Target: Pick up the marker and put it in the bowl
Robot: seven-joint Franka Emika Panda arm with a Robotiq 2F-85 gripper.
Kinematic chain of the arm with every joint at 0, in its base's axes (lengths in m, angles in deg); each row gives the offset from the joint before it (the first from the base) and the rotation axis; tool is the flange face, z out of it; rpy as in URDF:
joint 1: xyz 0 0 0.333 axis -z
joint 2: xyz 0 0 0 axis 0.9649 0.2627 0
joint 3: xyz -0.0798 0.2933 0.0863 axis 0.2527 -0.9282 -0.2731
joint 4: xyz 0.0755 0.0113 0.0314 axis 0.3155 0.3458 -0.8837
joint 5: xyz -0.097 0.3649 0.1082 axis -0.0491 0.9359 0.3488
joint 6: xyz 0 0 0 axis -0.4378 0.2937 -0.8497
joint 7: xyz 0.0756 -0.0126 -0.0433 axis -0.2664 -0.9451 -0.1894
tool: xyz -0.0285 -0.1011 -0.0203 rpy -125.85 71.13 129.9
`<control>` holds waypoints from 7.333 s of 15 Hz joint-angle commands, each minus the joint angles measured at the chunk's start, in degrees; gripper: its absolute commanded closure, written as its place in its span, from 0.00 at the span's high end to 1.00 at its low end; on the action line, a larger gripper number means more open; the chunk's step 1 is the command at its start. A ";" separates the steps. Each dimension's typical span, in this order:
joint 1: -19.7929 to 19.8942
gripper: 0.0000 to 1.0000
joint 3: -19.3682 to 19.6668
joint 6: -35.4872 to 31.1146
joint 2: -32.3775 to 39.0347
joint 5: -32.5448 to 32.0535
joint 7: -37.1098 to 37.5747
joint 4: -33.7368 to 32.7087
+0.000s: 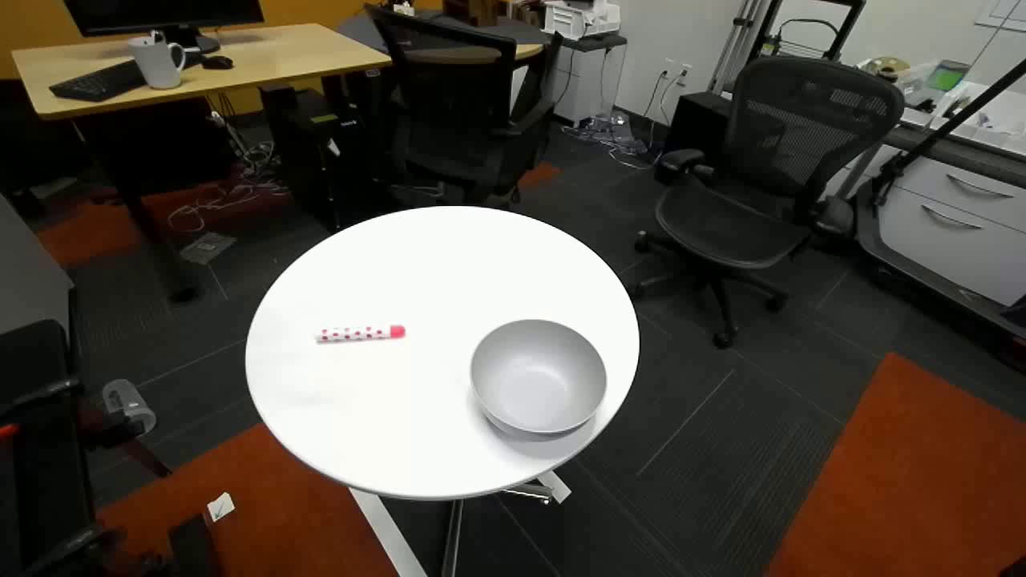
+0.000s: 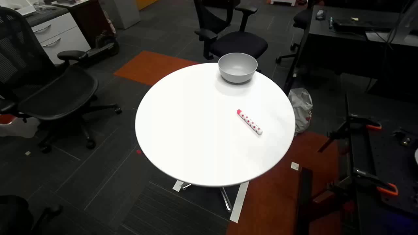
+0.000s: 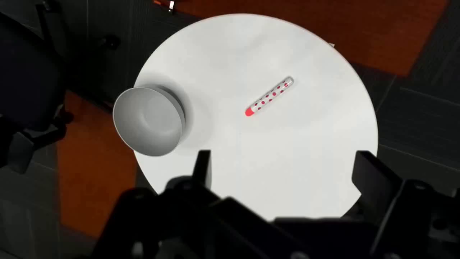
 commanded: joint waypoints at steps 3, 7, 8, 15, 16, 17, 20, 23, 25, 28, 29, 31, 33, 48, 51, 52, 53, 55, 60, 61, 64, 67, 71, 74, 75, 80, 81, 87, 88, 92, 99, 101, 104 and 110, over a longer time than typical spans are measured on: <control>-1.01 1.00 0.82 0.18 0.10 -0.47 0.42 -0.11; -0.52 1.00 0.70 -1.63 1.88 -0.32 2.42 -0.21; -0.61 1.00 1.06 -3.31 3.25 0.75 3.14 0.10; 0.72 1.00 0.43 -20.47 15.61 5.39 17.46 2.97; 1.03 1.00 0.18 -22.77 17.45 4.73 20.20 3.42; 1.08 1.00 0.18 -24.81 19.51 4.58 22.62 3.58; 1.14 1.00 1.07 -31.28 25.07 4.86 27.59 4.51; 1.27 1.00 2.20 -35.70 30.16 4.04 31.88 4.69; 0.86 1.00 3.43 -37.66 33.21 3.84 34.07 4.53; 0.16 1.00 5.67 -39.97 37.88 3.65 37.48 3.81; -0.17 1.00 6.43 -41.02 39.40 3.67 38.34 3.52; -0.74 1.00 7.75 -43.05 42.27 4.57 39.24 2.81; -1.44 1.00 8.87 -44.98 45.04 5.57 39.72 2.00; -5.18 1.00 13.46 -49.12 57.60 13.81 40.16 -4.61; -5.12 1.00 13.50 -49.10 58.96 15.01 39.98 -5.40; -5.06 1.00 13.47 -49.21 59.39 15.38 39.86 -5.62; -5.20 0.75 13.66 -49.22 59.69 15.52 39.89 -5.76; -5.35 0.66 13.85 -49.33 60.23 15.70 39.89 -6.06; -5.89 0.27 14.61 -49.41 60.91 15.66 40.00 -6.48; -6.08 0.21 14.82 -49.39 60.93 15.56 40.10 -6.50; -7.25 0.00 16.00 -49.47 59.43 14.54 40.58 -5.61; -10.49 0.05 20.67 -50.42 55.25 11.55 41.72 -3.27; -15.11 0.05 29.75 -50.20 49.62 4.29 44.50 -2.09; -15.39 0.05 34.04 -49.10 46.53 -2.40 47.84 -3.35; -14.66 0.05 34.35 -49.07 45.88 -3.95 48.68 -3.85; -9.66 0.05 33.48 -48.92 46.43 -6.56 49.54 -7.77; -8.74 0.05 33.22 -48.95 47.08 -6.14 49.32 -8.65; -3.71 0.05 31.40 -48.48 52.22 -2.79 47.53 -14.44; -3.14 0.05 31.04 -48.30 53.34 -2.18 47.33 -15.42; -0.77 0.05 29.05 -47.80 58.17 1.48 46.04 -19.56; 0.86 0.05 28.65 -46.30 63.50 5.54 45.55 -25.27; 1.41 0.47 28.37 -45.89 64.19 6.48 45.40 -26.29; 1.51 0.68 28.55 -45.93 64.82 7.26 45.55 -27.20; 1.60 1.00 28.73 -46.11 64.98 7.46 45.78 -27.68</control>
